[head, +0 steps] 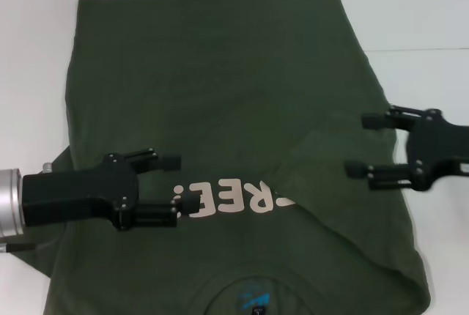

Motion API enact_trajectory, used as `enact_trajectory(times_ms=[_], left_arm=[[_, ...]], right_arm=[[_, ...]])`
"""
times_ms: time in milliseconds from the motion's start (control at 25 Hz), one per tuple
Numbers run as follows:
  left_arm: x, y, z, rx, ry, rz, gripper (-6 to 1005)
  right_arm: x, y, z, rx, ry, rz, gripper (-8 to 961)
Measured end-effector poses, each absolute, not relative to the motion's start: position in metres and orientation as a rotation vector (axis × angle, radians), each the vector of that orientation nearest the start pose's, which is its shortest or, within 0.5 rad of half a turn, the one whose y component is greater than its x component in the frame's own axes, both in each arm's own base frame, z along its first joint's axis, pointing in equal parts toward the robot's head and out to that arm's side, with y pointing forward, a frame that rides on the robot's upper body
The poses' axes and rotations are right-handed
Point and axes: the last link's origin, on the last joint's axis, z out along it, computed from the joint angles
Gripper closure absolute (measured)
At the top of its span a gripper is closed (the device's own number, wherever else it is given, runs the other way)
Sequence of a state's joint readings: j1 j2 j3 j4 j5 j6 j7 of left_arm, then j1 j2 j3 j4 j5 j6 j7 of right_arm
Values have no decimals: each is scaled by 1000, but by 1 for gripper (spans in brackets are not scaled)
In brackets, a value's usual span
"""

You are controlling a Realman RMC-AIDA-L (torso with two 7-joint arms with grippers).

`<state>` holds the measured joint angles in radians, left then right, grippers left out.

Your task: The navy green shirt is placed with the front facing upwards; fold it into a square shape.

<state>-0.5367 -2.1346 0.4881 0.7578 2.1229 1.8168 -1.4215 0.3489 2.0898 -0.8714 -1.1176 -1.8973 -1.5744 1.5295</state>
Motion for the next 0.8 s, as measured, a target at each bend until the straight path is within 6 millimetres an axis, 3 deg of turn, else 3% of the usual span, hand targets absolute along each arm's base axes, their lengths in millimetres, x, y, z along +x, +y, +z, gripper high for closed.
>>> enact_trajectory(times_ms=[120, 400, 720, 800], left_arm=[[-250, 309, 13, -2770, -708, -859, 169], [-266, 317, 26, -2633, -1011, -717, 172], [-289, 314, 61, -2386, -1281, -505, 175], [-296, 310, 78, -2283, -1381, -432, 176]], right_arm=[[259, 302, 55, -2679, 320, 660, 26], [271, 274, 57, -2700, 171, 765, 30], [273, 262, 55, -2760, 185, 781, 33], [275, 258, 51, -2818, 195, 752, 33]])
